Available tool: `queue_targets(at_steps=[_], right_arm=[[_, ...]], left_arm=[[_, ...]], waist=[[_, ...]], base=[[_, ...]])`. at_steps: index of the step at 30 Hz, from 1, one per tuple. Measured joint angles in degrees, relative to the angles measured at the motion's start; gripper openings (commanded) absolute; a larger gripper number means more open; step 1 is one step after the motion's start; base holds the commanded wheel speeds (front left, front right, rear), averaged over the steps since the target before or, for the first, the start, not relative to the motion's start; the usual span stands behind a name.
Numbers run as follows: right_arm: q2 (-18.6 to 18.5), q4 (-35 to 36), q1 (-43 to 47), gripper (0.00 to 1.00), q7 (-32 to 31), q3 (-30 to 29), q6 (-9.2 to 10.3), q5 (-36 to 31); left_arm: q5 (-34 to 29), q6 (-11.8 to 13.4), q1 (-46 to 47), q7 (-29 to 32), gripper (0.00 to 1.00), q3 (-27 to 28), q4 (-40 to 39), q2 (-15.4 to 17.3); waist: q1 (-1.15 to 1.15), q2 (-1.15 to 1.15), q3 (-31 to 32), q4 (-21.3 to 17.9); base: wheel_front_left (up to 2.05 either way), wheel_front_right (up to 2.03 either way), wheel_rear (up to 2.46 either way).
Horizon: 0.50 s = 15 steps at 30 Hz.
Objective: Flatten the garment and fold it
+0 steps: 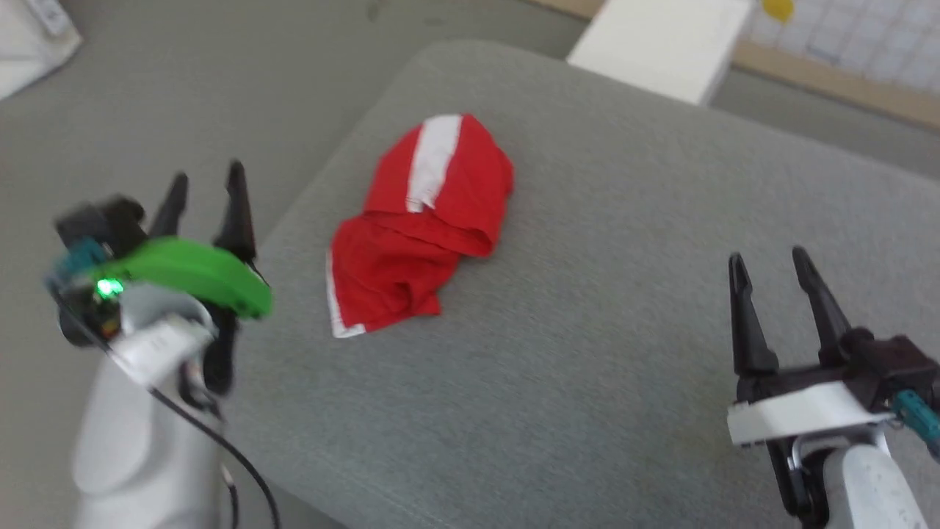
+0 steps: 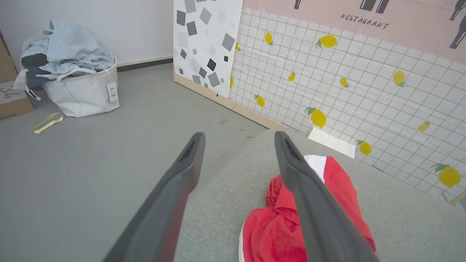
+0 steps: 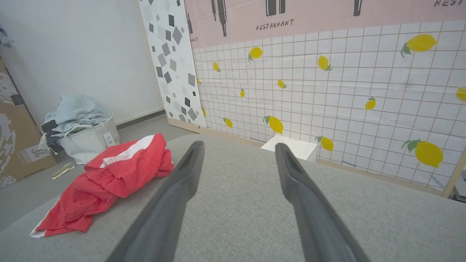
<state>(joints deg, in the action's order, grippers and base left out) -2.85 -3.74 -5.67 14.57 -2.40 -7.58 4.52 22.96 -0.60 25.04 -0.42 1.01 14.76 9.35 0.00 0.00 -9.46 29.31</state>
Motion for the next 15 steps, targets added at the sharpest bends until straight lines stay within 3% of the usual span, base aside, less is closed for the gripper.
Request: queue_targets(at_steps=[9,15], right_arm=[[0.0,-0.6,-5.6,1.0,0.1,1.6,0.0,0.9],[0.0,-1.4,-6.9,1.0,0.1,2.0,0.0,3.2]], left_arm=[[8.6,-0.4,6.6,23.8,1.0,3.6,4.1,6.6],[12.2,4.4,5.5,39.6,1.0,6.2,4.4,10.5]], waist=[[0.0,0.0,-8.5,-9.5],[0.0,0.0,-13.4,-16.8]], base=[[0.0,0.0,0.0],[0.0,0.0,0.0]])
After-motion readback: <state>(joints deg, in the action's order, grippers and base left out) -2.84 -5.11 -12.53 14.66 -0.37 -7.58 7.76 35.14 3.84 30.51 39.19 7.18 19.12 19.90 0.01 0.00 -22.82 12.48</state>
